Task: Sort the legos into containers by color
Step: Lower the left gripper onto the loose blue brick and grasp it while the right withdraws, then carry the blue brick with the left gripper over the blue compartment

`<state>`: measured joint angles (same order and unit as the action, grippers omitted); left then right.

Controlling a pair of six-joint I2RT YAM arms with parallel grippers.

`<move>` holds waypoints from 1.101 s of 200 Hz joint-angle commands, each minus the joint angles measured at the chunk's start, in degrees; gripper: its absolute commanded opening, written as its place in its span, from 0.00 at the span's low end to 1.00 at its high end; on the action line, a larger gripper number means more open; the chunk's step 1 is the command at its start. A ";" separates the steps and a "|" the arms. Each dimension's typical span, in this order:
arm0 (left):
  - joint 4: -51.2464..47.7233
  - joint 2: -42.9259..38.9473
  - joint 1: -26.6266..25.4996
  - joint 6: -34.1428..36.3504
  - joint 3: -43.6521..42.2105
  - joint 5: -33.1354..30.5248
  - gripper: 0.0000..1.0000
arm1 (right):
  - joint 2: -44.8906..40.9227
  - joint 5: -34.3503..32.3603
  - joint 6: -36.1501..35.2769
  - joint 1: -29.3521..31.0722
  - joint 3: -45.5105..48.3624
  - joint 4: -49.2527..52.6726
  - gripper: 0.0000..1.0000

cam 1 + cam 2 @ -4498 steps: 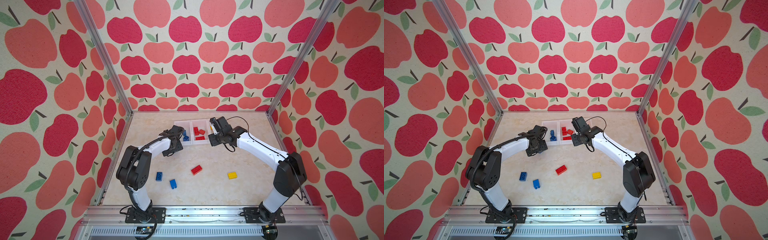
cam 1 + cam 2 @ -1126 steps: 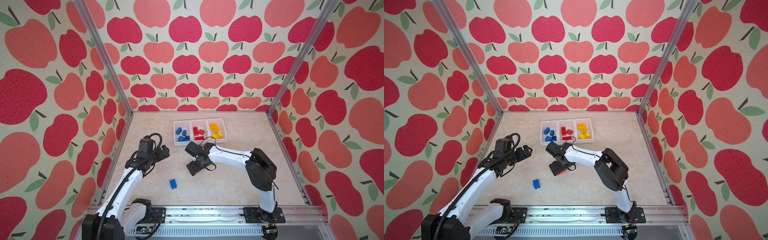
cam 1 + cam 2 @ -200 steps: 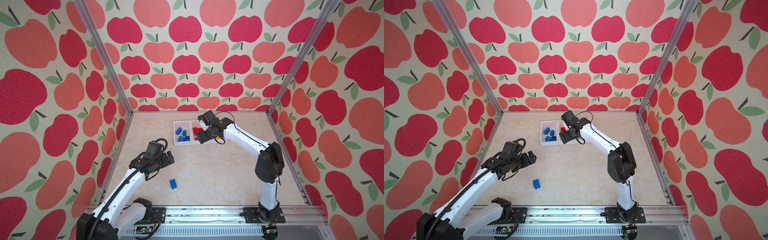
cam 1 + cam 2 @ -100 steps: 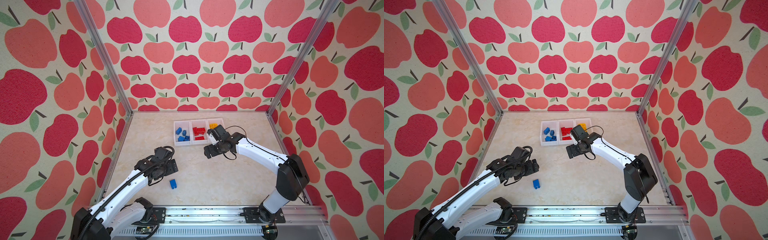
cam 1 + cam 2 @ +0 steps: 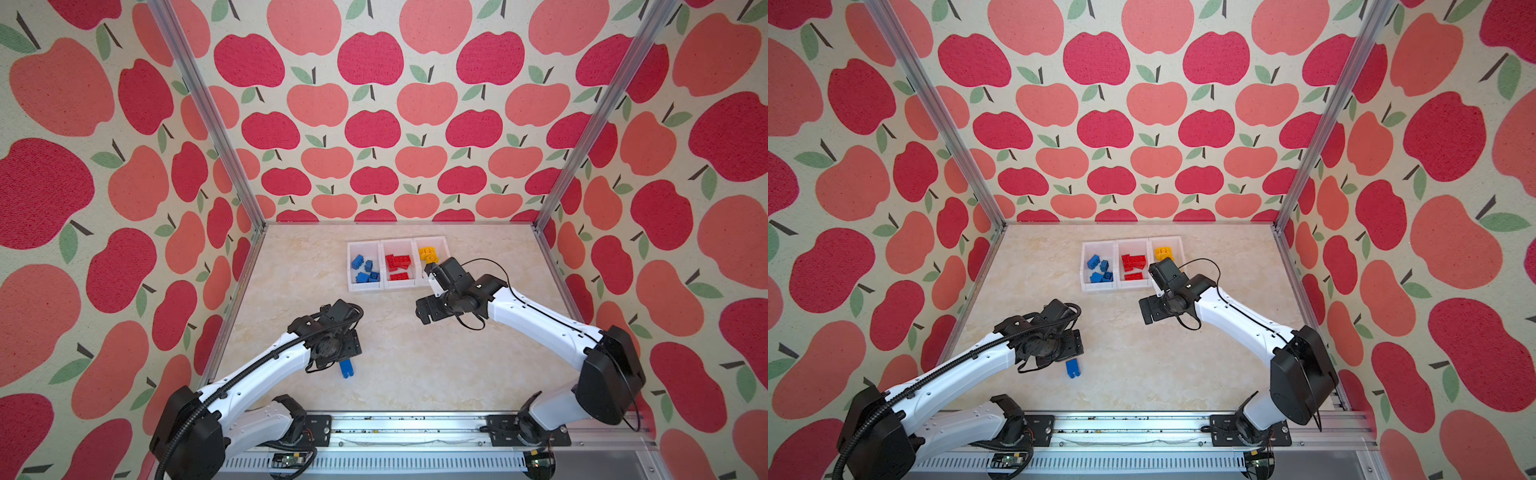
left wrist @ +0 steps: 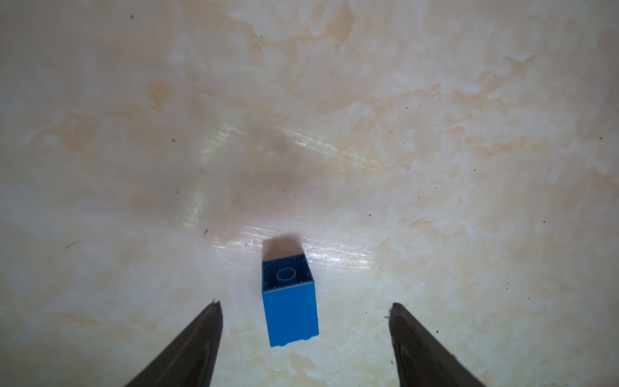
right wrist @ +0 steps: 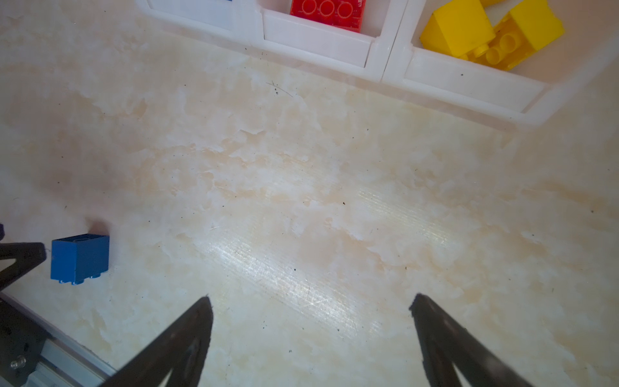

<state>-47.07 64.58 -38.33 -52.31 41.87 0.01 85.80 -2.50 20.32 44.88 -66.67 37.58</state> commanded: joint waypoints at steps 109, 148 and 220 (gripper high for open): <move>5.12 8.68 -1.79 -4.73 -4.86 5.51 0.64 | -4.41 -1.98 1.92 -0.85 3.57 1.93 0.95; 5.32 10.25 -1.77 -4.29 -4.60 5.98 0.56 | -4.75 -1.98 2.09 -1.37 3.92 1.71 0.95; 4.41 9.46 -1.80 -4.64 -4.25 5.45 0.35 | -5.27 -1.89 2.10 -1.90 4.61 1.63 0.95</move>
<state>-41.39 74.39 -39.97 -55.90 37.58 6.02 82.08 -3.97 21.37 43.59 -62.98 38.24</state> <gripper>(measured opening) 0.369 0.947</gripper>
